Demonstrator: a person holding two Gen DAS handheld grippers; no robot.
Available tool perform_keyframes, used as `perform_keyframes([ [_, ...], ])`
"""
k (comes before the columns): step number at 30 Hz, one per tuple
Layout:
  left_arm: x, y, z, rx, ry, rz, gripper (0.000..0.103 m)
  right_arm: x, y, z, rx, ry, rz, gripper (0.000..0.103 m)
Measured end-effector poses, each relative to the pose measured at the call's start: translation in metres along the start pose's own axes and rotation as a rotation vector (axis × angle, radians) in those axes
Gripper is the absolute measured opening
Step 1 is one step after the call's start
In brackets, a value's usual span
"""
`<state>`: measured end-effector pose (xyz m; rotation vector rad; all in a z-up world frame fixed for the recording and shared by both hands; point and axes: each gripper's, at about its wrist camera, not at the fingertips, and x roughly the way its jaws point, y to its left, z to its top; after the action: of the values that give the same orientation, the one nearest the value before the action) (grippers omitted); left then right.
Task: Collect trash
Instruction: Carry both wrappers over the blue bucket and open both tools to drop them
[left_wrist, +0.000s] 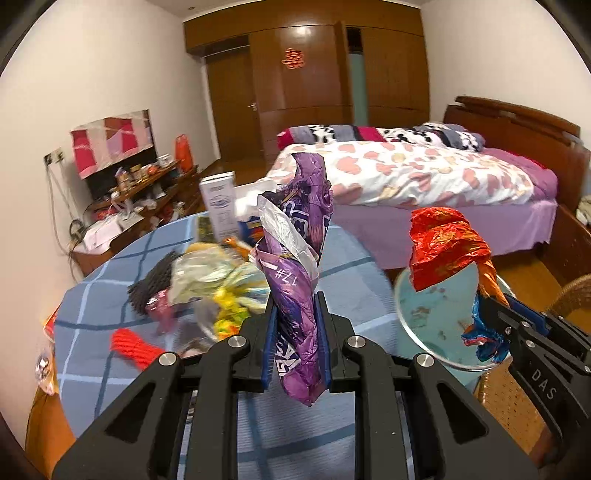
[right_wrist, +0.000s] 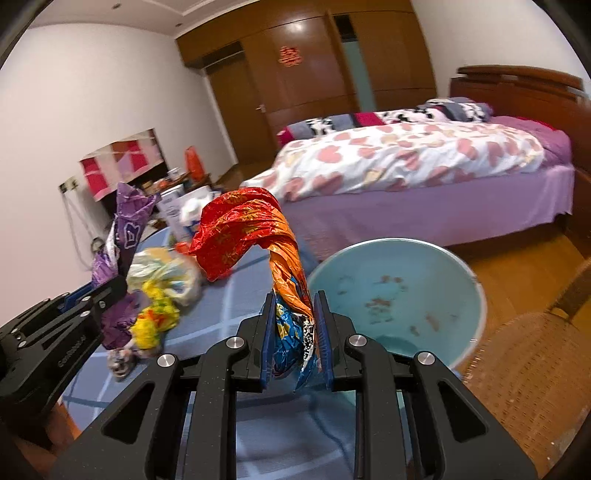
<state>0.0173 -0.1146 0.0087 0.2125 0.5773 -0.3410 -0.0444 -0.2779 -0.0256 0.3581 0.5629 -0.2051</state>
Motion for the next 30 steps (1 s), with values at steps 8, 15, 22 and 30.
perform_keyframes([
  [8, 0.008, -0.035, 0.002, 0.051, 0.010, -0.057, 0.019, -0.005, -0.031, 0.003, 0.055, -0.015, -0.088, 0.021],
  [15, 0.017, -0.063, 0.000, 0.098, 0.026, -0.094, 0.019, -0.005, -0.053, 0.003, 0.090, -0.020, -0.150, 0.021],
  [22, 0.035, -0.085, -0.002, 0.124, 0.061, -0.125, 0.019, 0.005, -0.073, -0.002, 0.125, 0.004, -0.202, 0.021],
  [30, 0.064, -0.109, -0.009, 0.142, 0.125, -0.183, 0.019, 0.020, -0.098, -0.008, 0.164, 0.041, -0.270, 0.021],
])
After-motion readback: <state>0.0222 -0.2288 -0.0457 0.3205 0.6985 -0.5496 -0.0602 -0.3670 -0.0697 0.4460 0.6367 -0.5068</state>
